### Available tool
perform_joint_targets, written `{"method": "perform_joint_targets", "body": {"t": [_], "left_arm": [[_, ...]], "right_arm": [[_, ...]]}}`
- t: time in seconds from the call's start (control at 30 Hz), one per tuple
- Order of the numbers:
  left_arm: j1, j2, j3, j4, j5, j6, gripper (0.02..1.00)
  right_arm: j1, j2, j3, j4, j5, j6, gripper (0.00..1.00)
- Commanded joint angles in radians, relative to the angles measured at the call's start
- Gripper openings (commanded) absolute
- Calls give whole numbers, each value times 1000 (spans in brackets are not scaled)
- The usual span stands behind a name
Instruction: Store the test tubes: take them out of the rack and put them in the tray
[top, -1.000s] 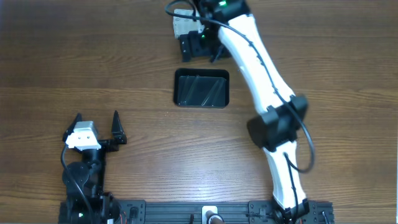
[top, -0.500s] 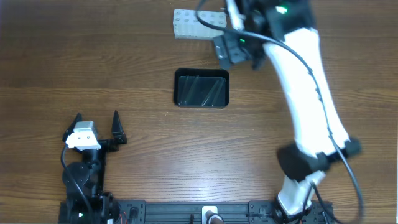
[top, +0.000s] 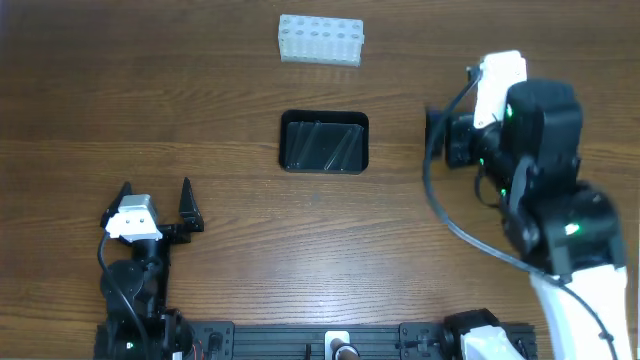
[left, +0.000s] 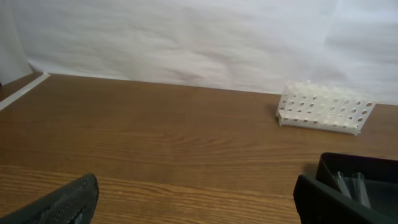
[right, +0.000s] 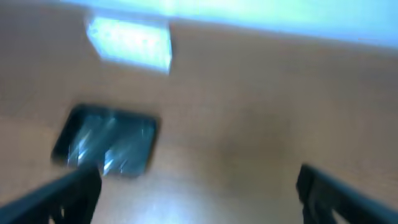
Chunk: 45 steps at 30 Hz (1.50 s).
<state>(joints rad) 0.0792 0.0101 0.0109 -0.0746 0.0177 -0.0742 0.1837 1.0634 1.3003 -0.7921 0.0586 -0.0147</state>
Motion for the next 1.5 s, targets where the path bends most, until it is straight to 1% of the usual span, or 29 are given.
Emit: {"method": "perform_joint_targets", "body": {"t": [0.03,0.13,0.23,0.37,0.5,0.63,0.8,0.87,1.0,1.07,1.47,1.5], "left_arm": [[5,-7,-5,-2,-7,11,998],[5,-7,-5,-2,-7,11,998],[5,-7,-5,-2,-7,11,998],[5,-7,-5,-2,-7,11,998],[5,-7,-5,-2,-7,11,996],[5,-7,-5,-2,-7,11,998],[5,-7,-5,-2,-7,11,998],[5,-7,-5,-2,-7,11,996],[5,-7,-5,-2,-7,11,998],[5,-7,-5,-2,-7,11,1000],[5,-7,-5,-2,-7,11,996],[5,-7,-5,-2,-7,11,998]], "right_arm": [[-35,-73,-253,430,8,-135,991],[-48,-114,-420,671,51,-159,991],[-64,-174,-618,840,48,-159,993],[-96,-259,-855,972,47,-159,991],[-106,-335,-1051,1026,47,-159,991],[-105,-392,-1184,1033,47,-159,991],[-106,-436,-1284,1034,47,-159,993],[-106,-481,-1295,962,44,-159,991],[-106,-608,-1295,710,42,-159,991],[-106,-666,-1295,724,25,-159,991],[-106,-1060,-1295,723,25,-159,991],[-108,-1055,-1294,745,25,-159,993]]}}
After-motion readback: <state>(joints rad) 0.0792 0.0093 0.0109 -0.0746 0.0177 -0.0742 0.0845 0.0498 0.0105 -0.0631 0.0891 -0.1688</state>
